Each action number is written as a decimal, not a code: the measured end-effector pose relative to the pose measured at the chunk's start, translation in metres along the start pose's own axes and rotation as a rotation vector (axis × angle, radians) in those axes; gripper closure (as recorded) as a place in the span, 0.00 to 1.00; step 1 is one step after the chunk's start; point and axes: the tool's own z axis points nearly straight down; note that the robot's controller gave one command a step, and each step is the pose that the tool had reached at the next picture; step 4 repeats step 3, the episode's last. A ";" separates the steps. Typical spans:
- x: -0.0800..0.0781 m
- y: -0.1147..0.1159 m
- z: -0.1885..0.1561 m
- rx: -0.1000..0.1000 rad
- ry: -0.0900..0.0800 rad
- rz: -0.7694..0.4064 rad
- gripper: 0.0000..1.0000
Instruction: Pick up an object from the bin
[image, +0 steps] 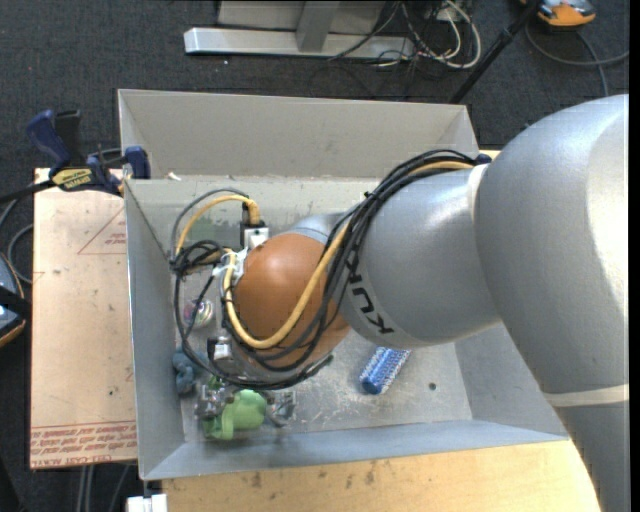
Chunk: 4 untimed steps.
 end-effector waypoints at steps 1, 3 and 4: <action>-0.001 0.000 -0.001 0.000 -0.001 0.000 1.00; -0.004 -0.003 -0.074 -0.013 0.005 0.008 1.00; -0.004 -0.003 -0.074 -0.013 0.005 0.008 1.00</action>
Offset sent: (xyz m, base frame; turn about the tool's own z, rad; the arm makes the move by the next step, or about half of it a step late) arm 0.0000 0.0000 0.0000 0.0000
